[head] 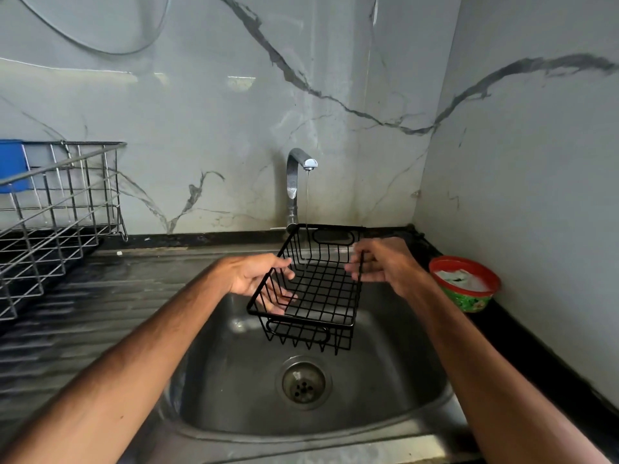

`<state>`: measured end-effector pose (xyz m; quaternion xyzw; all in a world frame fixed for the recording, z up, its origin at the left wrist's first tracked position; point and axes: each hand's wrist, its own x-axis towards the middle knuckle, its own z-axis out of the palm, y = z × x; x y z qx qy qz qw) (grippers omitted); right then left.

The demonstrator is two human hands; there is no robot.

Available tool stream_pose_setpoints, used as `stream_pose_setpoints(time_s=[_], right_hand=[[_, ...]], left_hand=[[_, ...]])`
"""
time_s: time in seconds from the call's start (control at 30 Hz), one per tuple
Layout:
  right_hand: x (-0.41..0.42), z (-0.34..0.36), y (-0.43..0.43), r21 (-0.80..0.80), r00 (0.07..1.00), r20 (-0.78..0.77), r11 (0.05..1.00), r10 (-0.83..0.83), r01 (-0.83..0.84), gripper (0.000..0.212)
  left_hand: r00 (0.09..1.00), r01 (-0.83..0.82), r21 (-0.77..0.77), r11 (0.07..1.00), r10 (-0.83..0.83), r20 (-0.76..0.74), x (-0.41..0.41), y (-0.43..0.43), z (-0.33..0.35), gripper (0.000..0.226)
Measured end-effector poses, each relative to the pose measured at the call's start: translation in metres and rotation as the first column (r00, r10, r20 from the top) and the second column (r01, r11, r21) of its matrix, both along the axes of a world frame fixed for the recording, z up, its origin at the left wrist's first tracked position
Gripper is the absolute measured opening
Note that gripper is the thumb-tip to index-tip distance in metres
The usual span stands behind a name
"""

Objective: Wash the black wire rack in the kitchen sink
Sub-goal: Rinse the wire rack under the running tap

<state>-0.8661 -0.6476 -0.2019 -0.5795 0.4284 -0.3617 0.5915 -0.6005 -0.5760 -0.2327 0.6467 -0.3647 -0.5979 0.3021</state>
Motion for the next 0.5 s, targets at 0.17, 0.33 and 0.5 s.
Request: stream_pose_setpoints(time_s=[0.17, 0.33, 0.5], right_hand=[[-0.004, -0.016, -0.012, -0.255, 0.921, -0.346, 0.963, -0.177, 0.090, 0.027], [0.001, -0.020, -0.017, -0.397, 0.844, -0.478, 0.917, -0.245, 0.041, 0.040], [-0.003, -0.030, -0.016, 0.086, 0.913, -0.350, 0.978, 0.211, -0.193, 0.034]], left_hand=[[0.986, 0.080, 0.029, 0.996, -0.084, 0.146, 0.003, 0.005, 0.013, 0.041], [0.965, 0.185, 0.097, 0.978, -0.200, 0.169, 0.009, 0.015, 0.021, 0.047], [0.894, 0.353, 0.128, 0.927, -0.374, 0.247, 0.010, 0.022, 0.029, 0.047]])
